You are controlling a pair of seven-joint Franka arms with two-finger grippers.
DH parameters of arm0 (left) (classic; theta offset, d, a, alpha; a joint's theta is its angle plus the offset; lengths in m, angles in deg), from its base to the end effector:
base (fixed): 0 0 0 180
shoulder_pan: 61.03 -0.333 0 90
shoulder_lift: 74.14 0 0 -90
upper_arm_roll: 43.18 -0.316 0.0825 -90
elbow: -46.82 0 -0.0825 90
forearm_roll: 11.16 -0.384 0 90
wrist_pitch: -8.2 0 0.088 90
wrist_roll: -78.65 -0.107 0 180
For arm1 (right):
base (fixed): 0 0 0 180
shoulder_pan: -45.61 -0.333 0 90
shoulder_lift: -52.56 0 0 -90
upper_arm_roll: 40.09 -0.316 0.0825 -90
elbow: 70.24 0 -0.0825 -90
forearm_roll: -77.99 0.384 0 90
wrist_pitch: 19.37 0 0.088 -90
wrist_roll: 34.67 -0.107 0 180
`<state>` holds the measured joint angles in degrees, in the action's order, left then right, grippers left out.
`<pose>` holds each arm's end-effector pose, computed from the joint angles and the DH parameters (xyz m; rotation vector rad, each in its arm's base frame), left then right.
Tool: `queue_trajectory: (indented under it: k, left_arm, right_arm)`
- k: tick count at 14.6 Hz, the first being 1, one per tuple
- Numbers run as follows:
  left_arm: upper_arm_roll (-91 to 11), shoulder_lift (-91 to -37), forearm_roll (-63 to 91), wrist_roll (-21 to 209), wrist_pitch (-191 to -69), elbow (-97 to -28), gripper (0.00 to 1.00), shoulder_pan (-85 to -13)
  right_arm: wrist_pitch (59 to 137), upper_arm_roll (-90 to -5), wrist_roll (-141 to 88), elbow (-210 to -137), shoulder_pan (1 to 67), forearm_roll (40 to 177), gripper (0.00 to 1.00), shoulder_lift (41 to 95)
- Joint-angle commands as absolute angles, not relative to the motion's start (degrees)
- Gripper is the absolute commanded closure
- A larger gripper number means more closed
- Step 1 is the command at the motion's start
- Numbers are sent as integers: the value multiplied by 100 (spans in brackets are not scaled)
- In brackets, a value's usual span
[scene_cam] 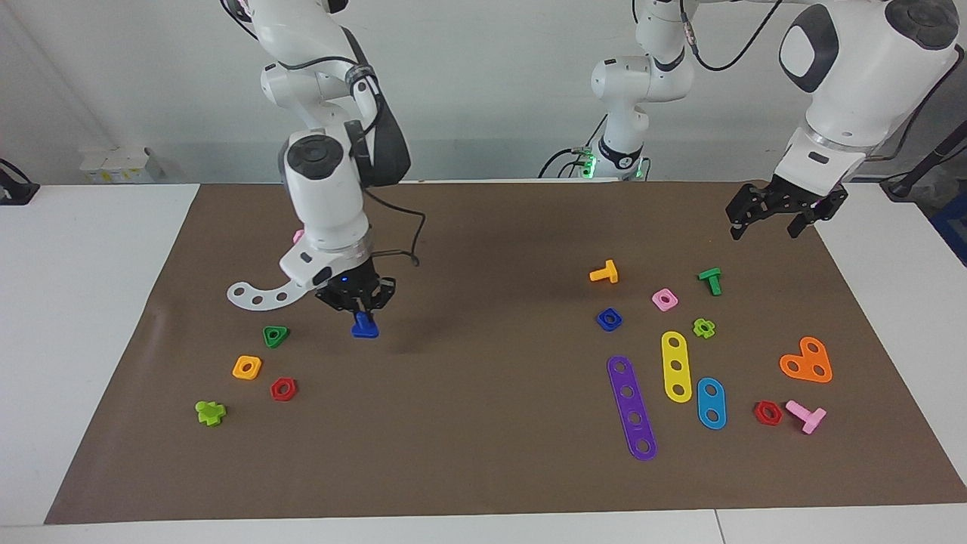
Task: Unscrew and place screws in storage area
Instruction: 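Carry the blue bolt with the right gripper toward the green triangle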
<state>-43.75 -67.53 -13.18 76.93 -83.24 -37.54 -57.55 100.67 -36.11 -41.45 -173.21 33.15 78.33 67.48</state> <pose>0.5919 -0.0267 0.6072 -3.1027 0.1267 -0.0133 0.6236 0.0961 0.4071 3.1332 0.0462 0.0619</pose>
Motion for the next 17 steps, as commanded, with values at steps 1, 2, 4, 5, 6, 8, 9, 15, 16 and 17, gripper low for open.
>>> queue_trajectory:
  k: [1,2,4,5,6,8,9,15,16,17]
  left_arm:
    - [-4406,-6886,-1371,7636,-8365,-3932,0,-5699]
    - [-4406,-6886,-1328,7628,-8304,-3932,0,-5690]
    - [-4423,-6982,-995,7558,-8425,-4115,0,-5769]
    - [-4467,-7009,-915,7470,-8557,-4238,0,-5804]
    - [-4476,-7079,-914,7426,-8654,-4344,0,-5822]
    - [-4494,-7080,-914,7399,-8698,-4354,0,-5848]
    - [-4494,-7080,-914,7408,-8681,-4354,0,-5900]
    - [-4494,-7071,-923,7425,-8479,-4283,0,-5910]
    - [-4494,-7080,-931,7425,-8522,-4309,0,-5919]
    - [-4511,-7080,-932,7425,-8540,-4310,0,-5936]
  right_arm:
    - [10498,-3710,-3461,-18192,3813,8159,100,6364]
    - [10709,-3710,-3206,-18482,3988,8168,100,6267]
    - [11043,-3710,-3081,-18801,4104,8212,100,6240]
    - [11236,-3710,-3072,-18906,4104,8325,100,6275]
    - [11430,-3710,-3072,-18986,4087,8422,100,6301]
    - [11511,-3710,-3028,-19013,4096,8432,100,6363]
    - [11519,-3710,-2950,-19048,4104,8432,100,6398]
    - [11783,-3710,-2975,-19092,4096,8432,0,6451]
    - [11740,-3701,-3062,-18927,4070,8423,0,6416]
    - [11643,-3692,-3211,-18777,4034,8415,0,6337]
